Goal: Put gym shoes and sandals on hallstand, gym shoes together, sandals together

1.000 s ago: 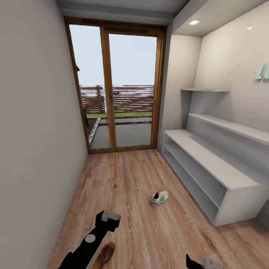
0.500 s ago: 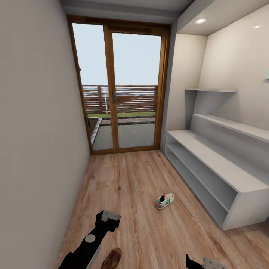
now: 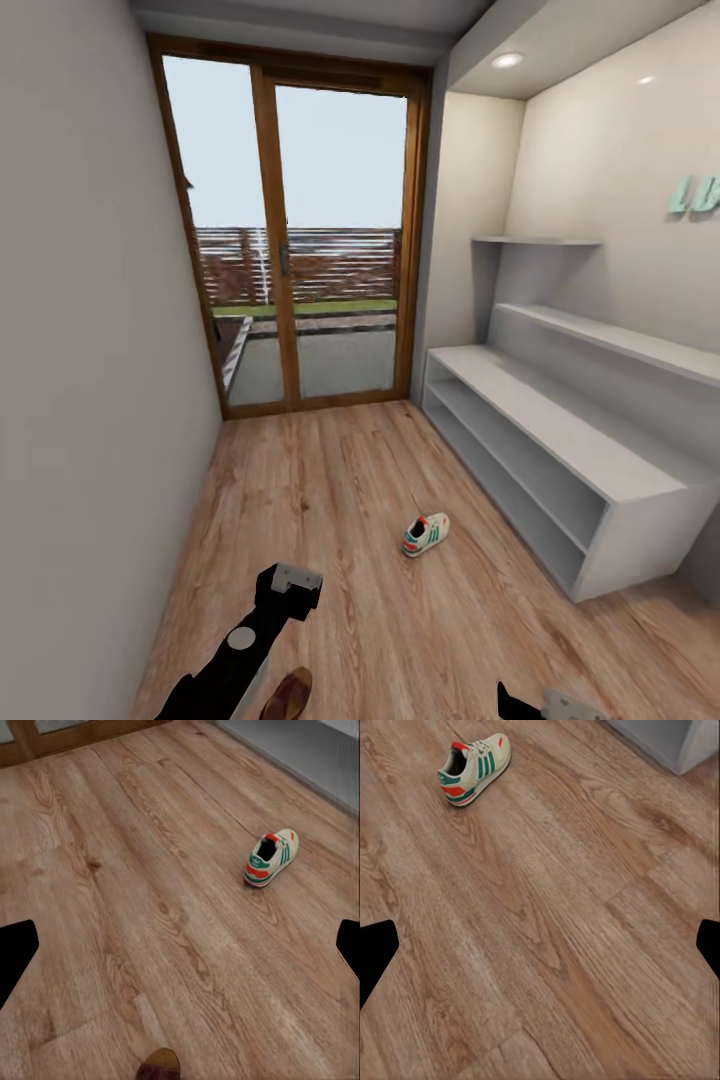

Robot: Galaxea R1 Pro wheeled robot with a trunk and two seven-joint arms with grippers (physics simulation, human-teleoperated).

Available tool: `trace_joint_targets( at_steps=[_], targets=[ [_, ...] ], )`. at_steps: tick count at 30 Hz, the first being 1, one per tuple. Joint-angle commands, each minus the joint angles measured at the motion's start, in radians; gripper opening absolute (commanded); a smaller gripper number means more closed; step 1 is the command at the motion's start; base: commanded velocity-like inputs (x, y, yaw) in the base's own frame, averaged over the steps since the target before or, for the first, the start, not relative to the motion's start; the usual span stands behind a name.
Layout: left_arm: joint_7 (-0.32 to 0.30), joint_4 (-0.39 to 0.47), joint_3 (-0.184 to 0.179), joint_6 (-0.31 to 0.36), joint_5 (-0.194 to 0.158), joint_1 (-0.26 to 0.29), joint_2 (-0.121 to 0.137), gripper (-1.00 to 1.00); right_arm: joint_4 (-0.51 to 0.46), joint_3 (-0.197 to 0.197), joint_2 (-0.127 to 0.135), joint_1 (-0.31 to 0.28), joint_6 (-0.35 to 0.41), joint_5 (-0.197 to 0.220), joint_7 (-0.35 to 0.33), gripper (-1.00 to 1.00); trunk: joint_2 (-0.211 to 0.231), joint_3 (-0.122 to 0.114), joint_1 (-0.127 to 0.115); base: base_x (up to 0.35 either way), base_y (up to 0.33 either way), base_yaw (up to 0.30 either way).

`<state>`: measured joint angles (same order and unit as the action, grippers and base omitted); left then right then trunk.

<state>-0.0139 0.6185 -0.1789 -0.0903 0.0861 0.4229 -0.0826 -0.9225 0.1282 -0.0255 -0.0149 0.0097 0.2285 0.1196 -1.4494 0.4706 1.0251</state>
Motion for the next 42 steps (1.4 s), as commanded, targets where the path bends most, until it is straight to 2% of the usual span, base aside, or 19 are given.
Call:
trace_joint_targets(
  at_steps=[1, 10, 17, 42],
  targets=[
    [-0.001, 0.0, 0.002, -0.003, 0.009, 0.001, 0.0, 1.0, -0.001, 0.001, -0.001, 0.0, 0.001, 0.009, 0.002, 1.0, -0.001, 0.001, 0.0, 0.0, 0.0, -0.29],
    [-0.001, 0.0, 0.002, -0.003, 0.009, 0.001, 0.0, 1.0, -0.002, 0.001, -0.001, 0.0, 0.001, 0.009, 0.002, 1.0, -0.001, 0.001, 0.0, 0.0, 0.03, -0.297],
    [-0.001, 0.0, 0.002, -0.003, 0.009, 0.001, 0.0, 1.0, -0.004, 0.0, -0.001, 0.0, 0.001, 0.008, 0.002, 1.0, -0.001, 0.001, 0.0, 0.0, 0.19, -0.257],
    [-0.001, 0.0, 0.002, -0.003, 0.009, 0.001, 0.0, 1.0, -0.003, 0.001, -0.001, 0.0, 0.002, 0.009, -0.001, 1.0, -0.001, 0.001, 0.0, 0.0, 0.069, -0.012]
  ],
)
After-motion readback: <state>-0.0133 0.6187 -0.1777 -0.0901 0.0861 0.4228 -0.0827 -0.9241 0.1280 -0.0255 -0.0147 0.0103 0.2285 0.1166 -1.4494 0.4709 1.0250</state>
